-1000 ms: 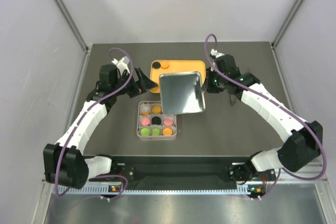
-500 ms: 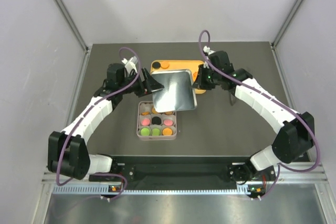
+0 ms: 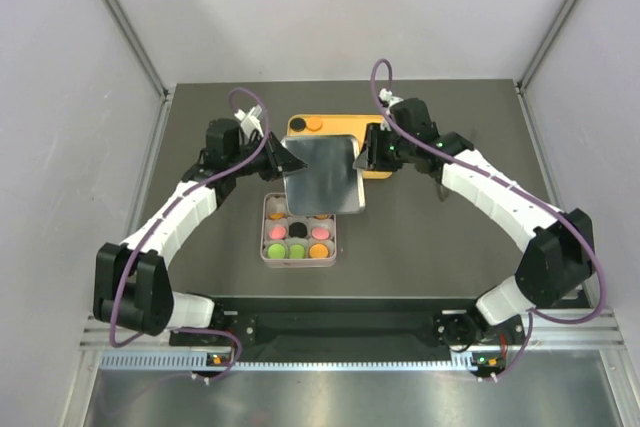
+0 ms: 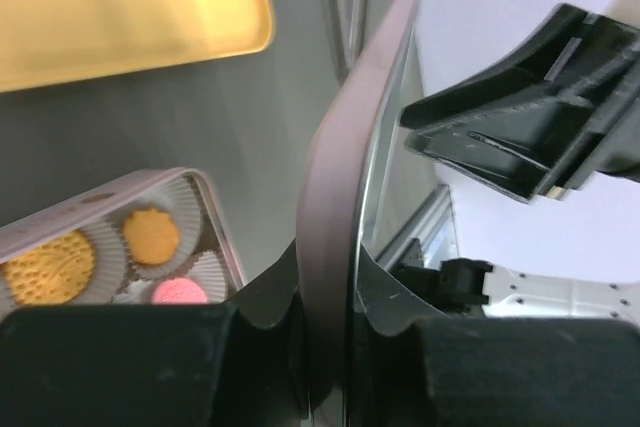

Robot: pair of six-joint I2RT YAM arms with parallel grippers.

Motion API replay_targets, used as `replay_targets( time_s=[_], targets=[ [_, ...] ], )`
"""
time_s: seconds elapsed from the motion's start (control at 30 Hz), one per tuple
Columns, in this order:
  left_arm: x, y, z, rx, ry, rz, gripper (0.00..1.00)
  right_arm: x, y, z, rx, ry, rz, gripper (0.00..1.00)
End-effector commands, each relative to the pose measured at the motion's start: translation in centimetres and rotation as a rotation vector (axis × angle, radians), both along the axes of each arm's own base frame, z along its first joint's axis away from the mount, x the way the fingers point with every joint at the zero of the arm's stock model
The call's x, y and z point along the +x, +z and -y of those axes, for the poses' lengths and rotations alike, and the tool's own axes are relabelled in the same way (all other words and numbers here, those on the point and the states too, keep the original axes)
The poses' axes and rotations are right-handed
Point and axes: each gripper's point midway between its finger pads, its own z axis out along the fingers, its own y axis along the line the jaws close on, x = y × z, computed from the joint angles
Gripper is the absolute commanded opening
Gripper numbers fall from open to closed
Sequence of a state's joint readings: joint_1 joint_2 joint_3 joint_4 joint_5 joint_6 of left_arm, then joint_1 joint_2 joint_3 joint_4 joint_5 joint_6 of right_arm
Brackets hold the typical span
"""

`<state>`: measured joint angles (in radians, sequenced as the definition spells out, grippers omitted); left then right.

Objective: Pack the cookies

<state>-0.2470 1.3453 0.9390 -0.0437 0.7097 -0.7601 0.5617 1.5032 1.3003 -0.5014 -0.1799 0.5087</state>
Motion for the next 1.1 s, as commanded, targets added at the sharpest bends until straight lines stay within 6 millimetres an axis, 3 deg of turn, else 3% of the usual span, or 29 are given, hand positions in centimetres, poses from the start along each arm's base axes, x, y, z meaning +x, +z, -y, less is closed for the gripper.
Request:
replay_targets(
  time_s=[0.0,0.17,0.2,0.27,0.3,0.37,0.4,0.47,0.5,0.6,0.73,1.07],
  targets=[
    [0.9,0.7,-0.2,0.024,0.024,0.013,0.0,0.8,3.2,-0.1,-0.028,-0.001,0.164,0.46],
    [2.5,0.0,-1.0,0.073,0.105,-0.078,0.0,0.7,6.3,3.4,-0.244,-0.081,0.405,0.55],
    [2.8,-0.3,-1.2,0.078,0.127,-0.113,0.0,-0.6,7.5,2.4,-0.24,-0.036,0.456,0.57],
    [3.5,-0.7,-1.2,0.074,0.155,-0.157,0.0,-1.6,8.0,1.7,-0.296,0.013,0.551,0.58],
    [3.6,-0.7,-1.0,0.047,0.161,-0.196,0.0,-3.8,7.7,0.0,-0.316,0.084,0.592,0.61],
    [4.0,-1.2,-0.8,0.018,0.164,-0.243,0.0,-4.8,7.6,-0.2,-0.428,0.109,0.677,0.63],
    [4.1,-1.3,-0.6,0.0,0.174,-0.271,0.0,-6.4,7.2,-1.7,-0.459,0.181,0.721,0.64],
    [4.3,-1.6,-0.6,-0.014,0.18,-0.299,0.0,-7.2,6.9,-2.1,-0.549,0.221,0.787,0.66],
    [4.5,-1.5,-0.7,-0.026,0.192,-0.316,0.0,-8.5,6.8,-3.4,-0.549,0.263,0.825,0.69],
    [4.7,-1.4,-0.4,-0.064,0.188,-0.349,0.0,-10.2,6.5,-4.9,-0.611,0.341,0.918,0.71],
    [4.8,-1.2,-0.4,-0.09,0.173,-0.366,0.0,-10.5,6.4,-5.9,-0.671,0.387,0.996,0.7],
    [5.0,-0.8,-1.7,-0.123,0.162,-0.377,0.0,-11.1,3.7,-8.7,-0.842,0.492,1.103,0.75]
  ],
)
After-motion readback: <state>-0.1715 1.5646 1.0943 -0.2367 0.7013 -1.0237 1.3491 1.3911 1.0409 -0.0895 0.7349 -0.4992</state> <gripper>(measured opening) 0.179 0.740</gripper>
